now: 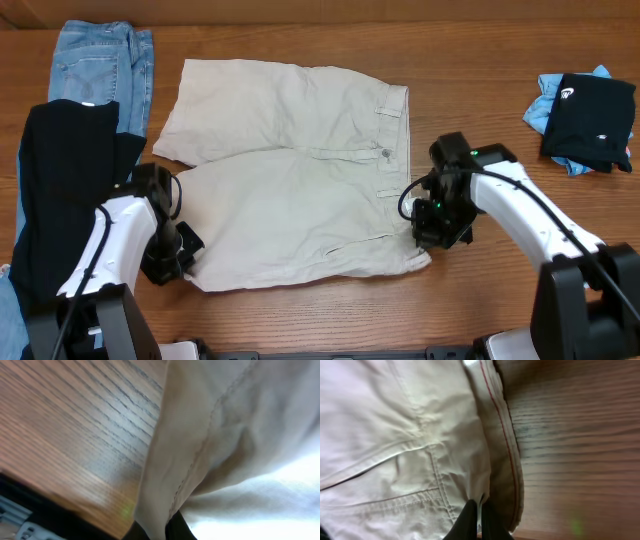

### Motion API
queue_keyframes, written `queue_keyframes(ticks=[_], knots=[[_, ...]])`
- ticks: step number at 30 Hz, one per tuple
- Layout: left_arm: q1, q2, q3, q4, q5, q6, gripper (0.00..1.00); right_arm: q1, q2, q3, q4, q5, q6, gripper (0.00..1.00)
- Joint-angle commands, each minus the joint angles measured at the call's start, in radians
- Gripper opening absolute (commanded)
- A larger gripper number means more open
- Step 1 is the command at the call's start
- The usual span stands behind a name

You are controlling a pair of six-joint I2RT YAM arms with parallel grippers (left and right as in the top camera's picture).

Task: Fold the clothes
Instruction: 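Lift both hems and fold the bottom half up toward the waistband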

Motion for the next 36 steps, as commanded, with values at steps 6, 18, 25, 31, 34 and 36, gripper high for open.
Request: queue_keyframes(ticks=[6,18,25,31,34,36], knots=[[0.006,-0.001,0.311,-0.19,0.028,0.114,0.04,-0.102,-0.19,0.253,-0.047,0.093,-0.008,0.04],[0.006,-0.046,0.57,-0.406,0.033,0.151,0.04,-0.219,-0.335,0.326,-0.113,0.106,-0.057,0.04],[0.006,-0.186,0.573,-0.429,0.033,0.15,0.04,-0.261,-0.446,0.335,-0.112,0.146,-0.066,0.04],[0.006,-0.244,0.572,-0.351,0.022,0.137,0.04,-0.261,-0.46,0.4,-0.081,0.149,-0.106,0.04],[0.006,-0.232,0.572,-0.27,0.025,0.123,0.05,-0.261,-0.434,0.403,-0.022,0.145,-0.106,0.04],[0.006,-0.213,0.571,-0.232,0.025,0.123,0.05,-0.261,-0.4,0.403,0.018,0.136,-0.121,0.05]])
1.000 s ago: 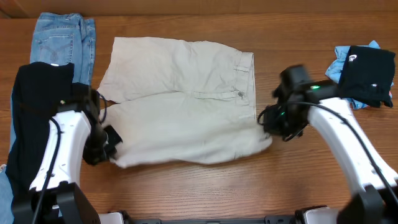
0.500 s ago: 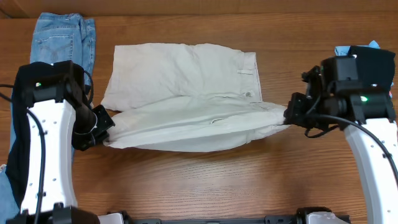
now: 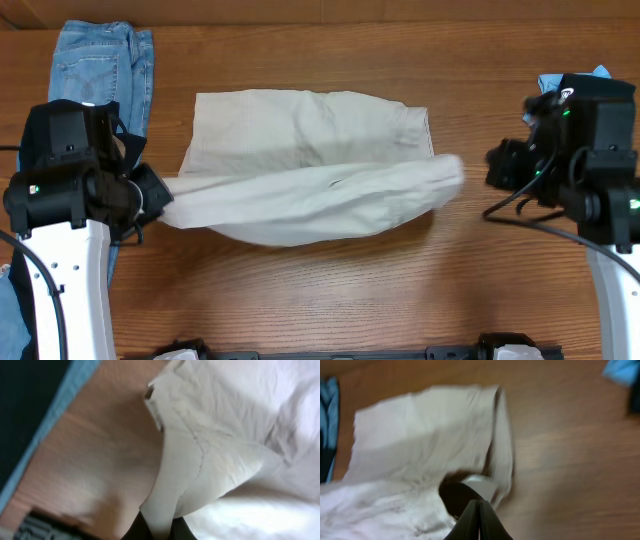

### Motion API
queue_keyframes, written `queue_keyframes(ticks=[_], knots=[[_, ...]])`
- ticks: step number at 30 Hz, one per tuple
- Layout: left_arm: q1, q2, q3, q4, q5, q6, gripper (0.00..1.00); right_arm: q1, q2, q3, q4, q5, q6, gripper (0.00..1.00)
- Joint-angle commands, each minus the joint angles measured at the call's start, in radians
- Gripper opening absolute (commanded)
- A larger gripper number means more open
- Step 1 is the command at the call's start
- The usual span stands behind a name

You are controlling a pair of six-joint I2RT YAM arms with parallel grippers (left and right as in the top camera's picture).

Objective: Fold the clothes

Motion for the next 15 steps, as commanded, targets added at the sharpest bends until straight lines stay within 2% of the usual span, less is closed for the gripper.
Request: queue_keyframes(ticks=[1,6,11,15], knots=[[0.005,0.035,0.019,0.042,-0.071,-0.008,0.05,-0.012,0.055,0.026,0.042,0.052,-0.037,0.05],[0.003,0.132,0.019,0.065,-0.047,-0.008,0.04,-0.012,0.193,0.026,0.104,0.028,-0.042,0.04],[0.003,0.208,0.019,0.039,-0.018,-0.007,0.04,-0.012,0.235,0.026,0.04,0.015,-0.047,0.04],[0.003,0.222,0.019,0.029,-0.019,-0.006,0.04,-0.011,0.238,0.025,-0.034,-0.074,-0.072,0.21]])
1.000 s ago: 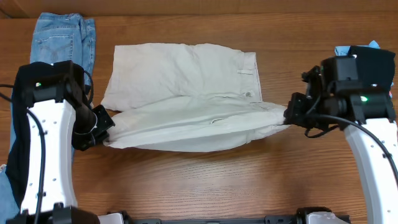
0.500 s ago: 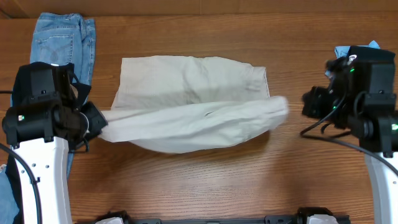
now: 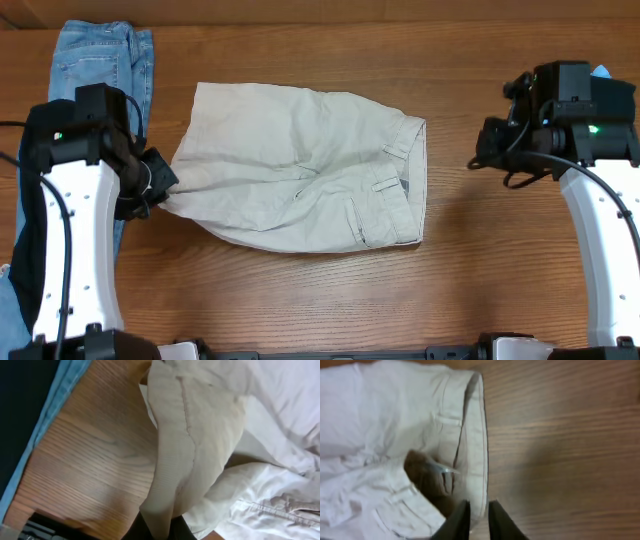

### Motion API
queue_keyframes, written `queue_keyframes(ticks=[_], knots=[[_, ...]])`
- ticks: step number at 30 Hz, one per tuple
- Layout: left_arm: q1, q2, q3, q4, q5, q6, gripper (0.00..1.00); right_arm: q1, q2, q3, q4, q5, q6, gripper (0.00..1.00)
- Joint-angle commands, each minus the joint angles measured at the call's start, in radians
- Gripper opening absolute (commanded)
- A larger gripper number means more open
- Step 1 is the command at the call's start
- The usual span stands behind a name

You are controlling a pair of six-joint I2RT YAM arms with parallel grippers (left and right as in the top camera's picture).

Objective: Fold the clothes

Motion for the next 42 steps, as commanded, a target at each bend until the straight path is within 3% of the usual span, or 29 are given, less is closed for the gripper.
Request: queue_keyframes(ticks=[1,13,19,26,35,38,41,42], knots=[[0.004,0.001,0.018,-0.006,0.008,-0.006,0.04,-0.001,-0.011,0.016,-0.038,-0.106,-0.025,0.22],[0.004,0.001,0.018,-0.013,0.008,-0.007,0.04,0.155,0.156,0.016,0.025,-0.156,-0.025,0.31],[0.004,0.001,0.017,-0.019,0.008,-0.006,0.04,0.187,0.26,0.016,0.052,-0.196,-0.026,0.33],[0.004,0.001,0.017,-0.019,0.008,-0.007,0.04,0.203,0.307,0.016,0.082,-0.287,-0.074,0.43],[0.004,0.001,0.018,-0.017,0.008,-0.006,0.04,0.274,0.344,-0.008,0.11,-0.29,-0.074,0.43],[0.004,0.001,0.018,-0.017,0.007,-0.006,0.04,0.298,0.344,-0.007,0.117,-0.289,-0.074,0.33],[0.004,0.001,0.018,-0.02,0.007,-0.003,0.04,0.301,0.344,-0.007,0.112,-0.286,-0.074,0.04],[0.004,0.001,0.017,-0.022,0.007,-0.003,0.04,0.301,0.344,-0.007,0.108,-0.286,-0.074,0.04]])
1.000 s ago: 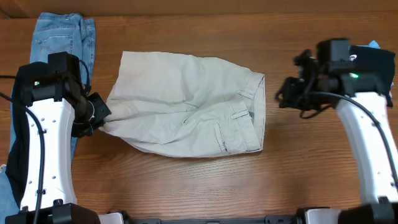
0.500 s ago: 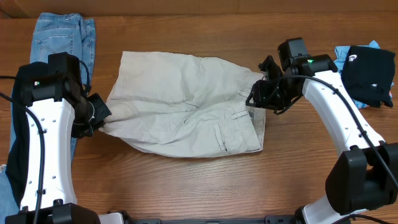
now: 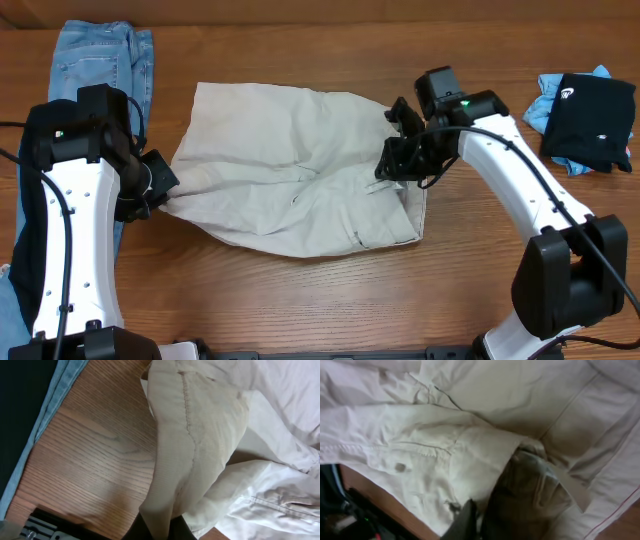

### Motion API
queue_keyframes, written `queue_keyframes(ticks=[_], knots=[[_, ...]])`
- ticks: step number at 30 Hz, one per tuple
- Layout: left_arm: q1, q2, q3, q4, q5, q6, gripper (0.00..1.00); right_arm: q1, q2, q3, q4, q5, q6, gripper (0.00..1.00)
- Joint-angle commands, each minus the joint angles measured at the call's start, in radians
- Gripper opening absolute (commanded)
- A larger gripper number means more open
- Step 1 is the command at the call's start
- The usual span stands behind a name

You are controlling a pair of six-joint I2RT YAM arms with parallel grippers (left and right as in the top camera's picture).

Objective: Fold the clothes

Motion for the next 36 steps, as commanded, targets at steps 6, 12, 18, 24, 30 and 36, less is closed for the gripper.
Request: queue_keyframes(ticks=[6,12,18,24,30,36], knots=[[0.005,-0.002,0.017,-0.007,0.002,0.022,0.04,-0.048,-0.032,0.029,-0.086,0.011,-0.003,0.04],[0.007,-0.002,0.017,0.031,-0.098,0.023,0.05,-0.151,-0.164,0.107,-0.087,0.064,0.055,0.04],[0.007,-0.001,0.017,0.24,-0.113,0.018,0.05,-0.21,-0.213,0.135,0.018,0.112,0.071,0.04],[-0.001,0.015,0.017,0.378,-0.091,0.011,0.07,-0.211,-0.17,0.135,0.068,0.117,0.073,0.04],[-0.017,0.084,0.017,0.441,-0.088,0.011,0.08,-0.211,-0.146,0.135,0.122,0.135,0.075,0.04],[-0.029,0.188,0.017,0.52,-0.029,0.012,0.08,-0.211,-0.14,0.135,0.191,0.146,0.076,0.04]])
